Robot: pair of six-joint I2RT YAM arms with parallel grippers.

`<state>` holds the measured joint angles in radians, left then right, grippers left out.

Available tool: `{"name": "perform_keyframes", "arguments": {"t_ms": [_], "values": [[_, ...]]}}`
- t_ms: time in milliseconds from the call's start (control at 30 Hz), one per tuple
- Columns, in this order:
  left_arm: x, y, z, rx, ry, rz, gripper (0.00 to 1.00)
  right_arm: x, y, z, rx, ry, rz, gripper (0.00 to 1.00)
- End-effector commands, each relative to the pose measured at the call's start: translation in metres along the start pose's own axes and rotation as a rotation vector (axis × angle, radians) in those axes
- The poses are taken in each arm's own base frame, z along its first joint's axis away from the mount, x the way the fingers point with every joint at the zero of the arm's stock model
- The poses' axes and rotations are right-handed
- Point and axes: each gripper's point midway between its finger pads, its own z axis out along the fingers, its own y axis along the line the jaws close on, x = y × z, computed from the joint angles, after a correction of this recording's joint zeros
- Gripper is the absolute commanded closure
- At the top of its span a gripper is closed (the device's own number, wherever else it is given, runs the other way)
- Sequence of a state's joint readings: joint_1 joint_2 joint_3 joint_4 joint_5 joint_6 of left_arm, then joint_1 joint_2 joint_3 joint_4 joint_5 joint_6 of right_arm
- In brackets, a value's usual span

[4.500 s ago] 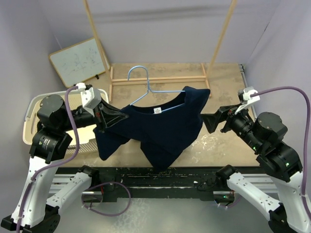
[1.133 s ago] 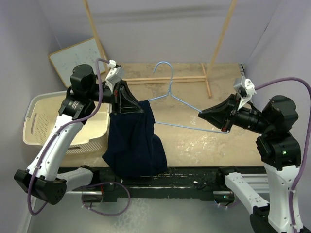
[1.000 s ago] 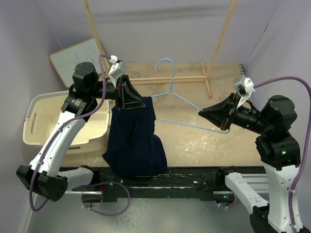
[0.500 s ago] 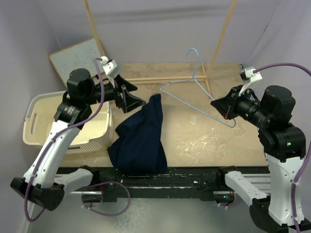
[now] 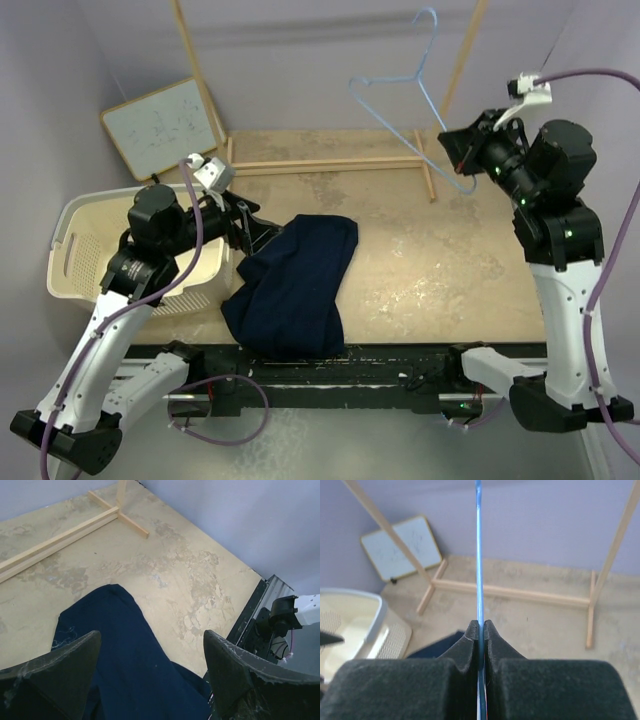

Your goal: Remove the t-shirt from the hanger

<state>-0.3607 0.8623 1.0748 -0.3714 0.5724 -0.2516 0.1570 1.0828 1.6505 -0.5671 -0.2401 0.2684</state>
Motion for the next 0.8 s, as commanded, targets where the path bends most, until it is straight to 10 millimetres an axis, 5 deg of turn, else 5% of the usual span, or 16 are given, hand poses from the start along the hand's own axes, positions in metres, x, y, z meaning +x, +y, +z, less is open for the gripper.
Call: {"name": "perform_keyframes", "arguments": {"t_ms": [0,200,433,767], "values": [[-0.017,-0.006,-0.008,-0.008,-0.062,0.016,0.14,-0.103,0.004,0.016,0.010,-0.339,-0.021,1.00],[-0.023,0.006,-0.005,-0.080,-0.019,-0.002,0.16,-0.143,-0.012,0.052,0.073,-0.446,-0.041,1.00],[-0.021,0.013,0.005,-0.090,0.037,-0.030,0.11,-0.155,-0.025,0.105,0.095,-0.421,-0.047,1.00],[-0.021,0.006,0.002,-0.066,0.048,-0.039,0.10,-0.124,-0.040,0.166,0.101,-0.295,-0.029,1.00]]}}
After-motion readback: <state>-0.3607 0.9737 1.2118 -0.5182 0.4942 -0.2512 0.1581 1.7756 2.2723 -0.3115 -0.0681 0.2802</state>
